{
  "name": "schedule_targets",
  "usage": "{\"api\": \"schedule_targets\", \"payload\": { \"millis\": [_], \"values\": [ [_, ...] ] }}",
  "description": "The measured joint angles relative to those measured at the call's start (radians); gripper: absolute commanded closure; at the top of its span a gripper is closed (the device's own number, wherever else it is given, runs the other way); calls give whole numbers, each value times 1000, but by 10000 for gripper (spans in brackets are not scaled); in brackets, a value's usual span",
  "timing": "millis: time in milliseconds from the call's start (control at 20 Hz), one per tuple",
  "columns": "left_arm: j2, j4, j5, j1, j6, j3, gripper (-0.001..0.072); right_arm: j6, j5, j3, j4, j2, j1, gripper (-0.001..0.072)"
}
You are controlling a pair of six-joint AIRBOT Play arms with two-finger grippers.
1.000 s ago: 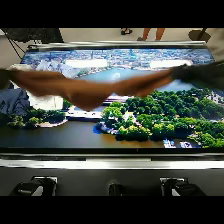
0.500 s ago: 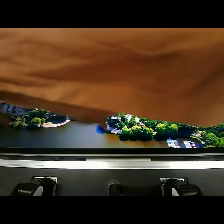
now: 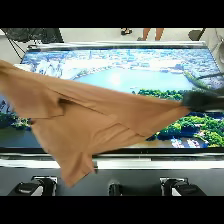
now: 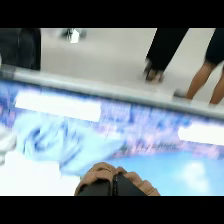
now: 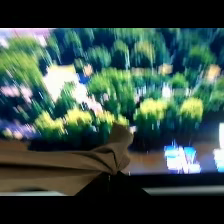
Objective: Fold the shirts.
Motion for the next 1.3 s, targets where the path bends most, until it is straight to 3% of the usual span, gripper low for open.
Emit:
{"api": "schedule_targets", "payload": {
  "millis": [150,400,450,500,550,600,750,950,1050,1300],
  "values": [
    [-203,-34,94,0,2,-60,666,32,-112,-89,4,-174,-1,653],
    [-510,-201,174,0,3,-36,660,166,-509,-133,29,-423,-1,652],
    [-547,-233,172,0,3,-32,608,196,-575,-135,41,-455,-1,645],
    [-579,-267,169,0,3,-29,446,225,-621,-139,61,-487,-2,513],
    [-603,-296,156,0,3,-28,161,245,-663,-140,84,-509,-2,280],
    [-623,-321,135,1,5,-25,22,259,-698,-139,111,-526,-2,121],
    [-652,-363,5,34,90,20,34,247,-698,-90,189,-538,-39,113],
    [-655,-366,-314,171,267,36,64,90,-486,9,241,-528,-211,152],
    [-642,-391,-412,258,315,-41,176,21,-339,21,253,-525,-315,152],
    [-620,-578,-396,385,430,-294,180,-90,-111,-44,278,-525,-430,150]
  ]
}}
